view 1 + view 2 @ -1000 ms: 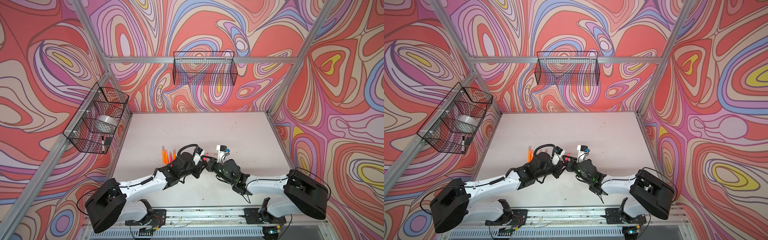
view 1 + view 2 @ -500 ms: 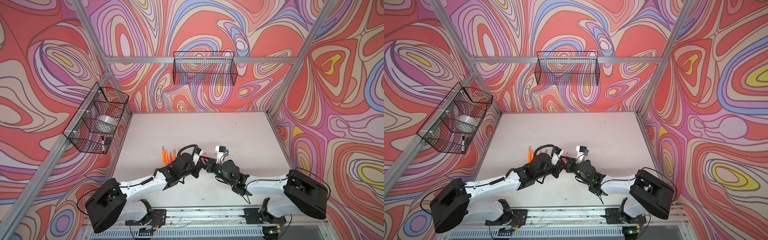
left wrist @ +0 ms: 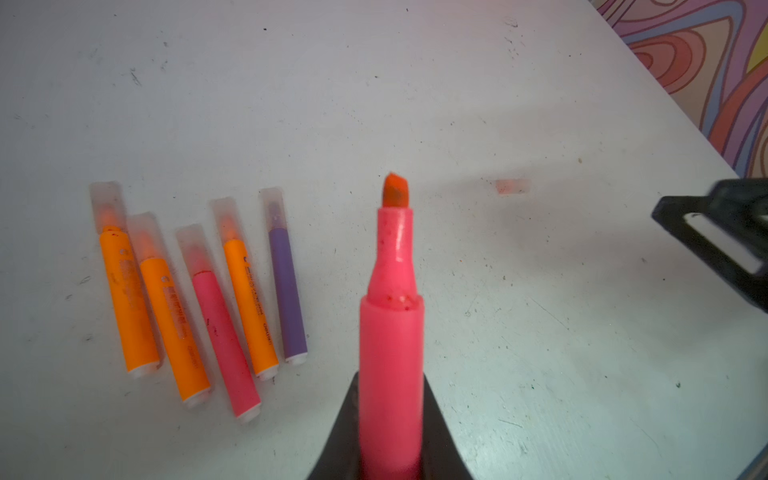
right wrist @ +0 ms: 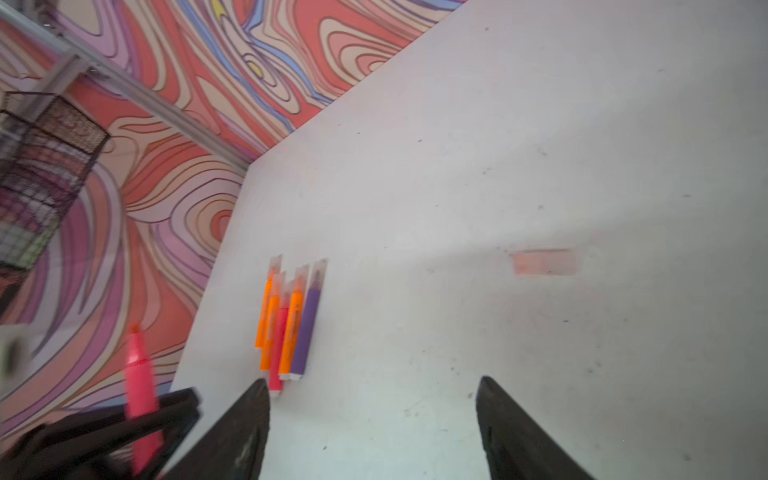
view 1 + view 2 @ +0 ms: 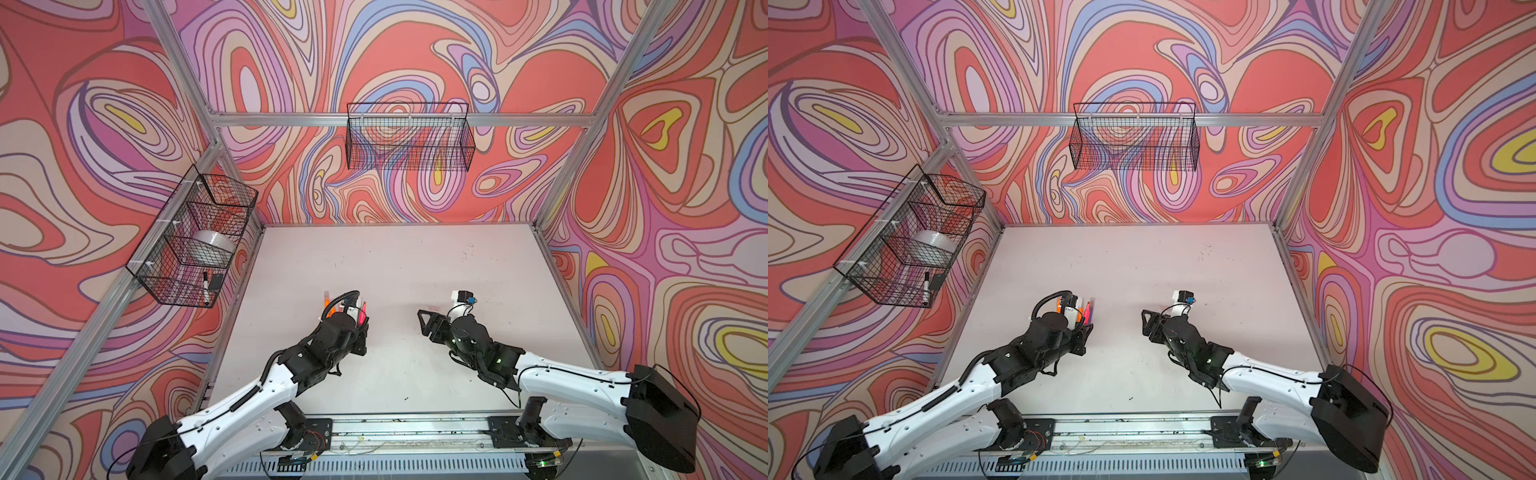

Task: Insert the pens into the pen caps
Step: 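Move the right gripper away toward the pink cap on the table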

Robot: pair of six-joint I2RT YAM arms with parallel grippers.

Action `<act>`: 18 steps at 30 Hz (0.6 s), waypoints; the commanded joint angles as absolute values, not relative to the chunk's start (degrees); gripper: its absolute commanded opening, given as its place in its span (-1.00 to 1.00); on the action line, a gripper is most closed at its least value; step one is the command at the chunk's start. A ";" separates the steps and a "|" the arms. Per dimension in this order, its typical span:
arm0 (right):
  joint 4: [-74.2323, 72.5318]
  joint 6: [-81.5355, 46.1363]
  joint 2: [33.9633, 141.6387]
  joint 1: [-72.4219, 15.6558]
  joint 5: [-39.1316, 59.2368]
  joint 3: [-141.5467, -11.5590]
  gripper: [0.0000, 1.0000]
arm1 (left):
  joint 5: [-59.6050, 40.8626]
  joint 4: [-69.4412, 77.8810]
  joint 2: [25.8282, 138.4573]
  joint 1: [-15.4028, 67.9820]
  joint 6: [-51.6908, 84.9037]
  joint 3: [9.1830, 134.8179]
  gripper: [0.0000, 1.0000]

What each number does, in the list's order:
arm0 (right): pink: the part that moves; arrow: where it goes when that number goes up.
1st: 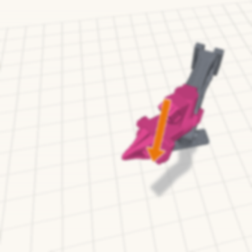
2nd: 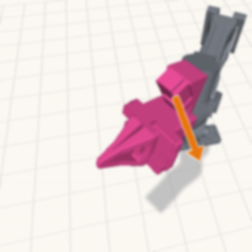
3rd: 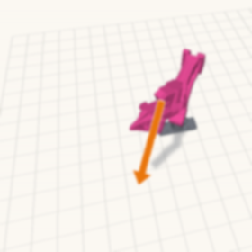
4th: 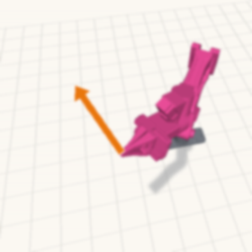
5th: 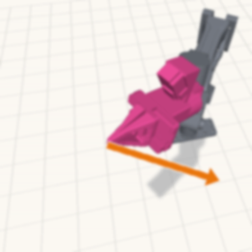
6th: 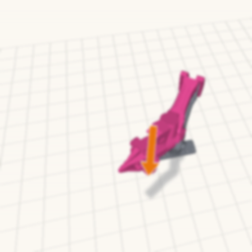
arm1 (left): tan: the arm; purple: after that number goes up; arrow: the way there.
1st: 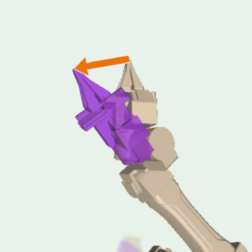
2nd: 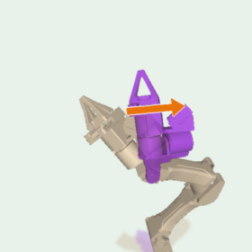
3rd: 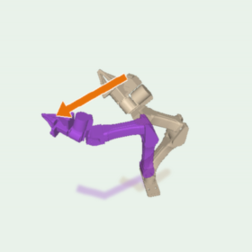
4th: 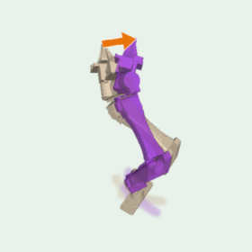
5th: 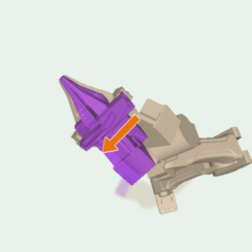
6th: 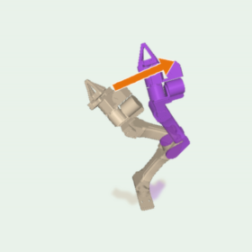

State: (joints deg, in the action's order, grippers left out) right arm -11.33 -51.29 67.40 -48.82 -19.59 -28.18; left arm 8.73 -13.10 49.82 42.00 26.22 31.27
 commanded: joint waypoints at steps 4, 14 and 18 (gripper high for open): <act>-7.93 -48.79 75.27 -40.02 -11.04 -30.10 0.60 | 11.01 -34.52 46.64 41.92 27.66 38.18 -1.00; -9.42 -47.65 84.76 -38.16 -9.75 -35.31 0.59 | -1.58 -26.06 49.53 44.30 27.07 44.18 -1.00; -11.37 -48.52 86.77 -37.44 -9.30 -35.25 0.58 | 3.99 -16.89 51.46 44.30 31.01 42.04 -1.00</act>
State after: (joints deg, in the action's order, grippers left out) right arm -9.78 -48.58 85.69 -38.04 -10.00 -34.74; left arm 3.03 -25.21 50.72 44.01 28.16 42.98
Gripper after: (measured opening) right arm 0.792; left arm 0.173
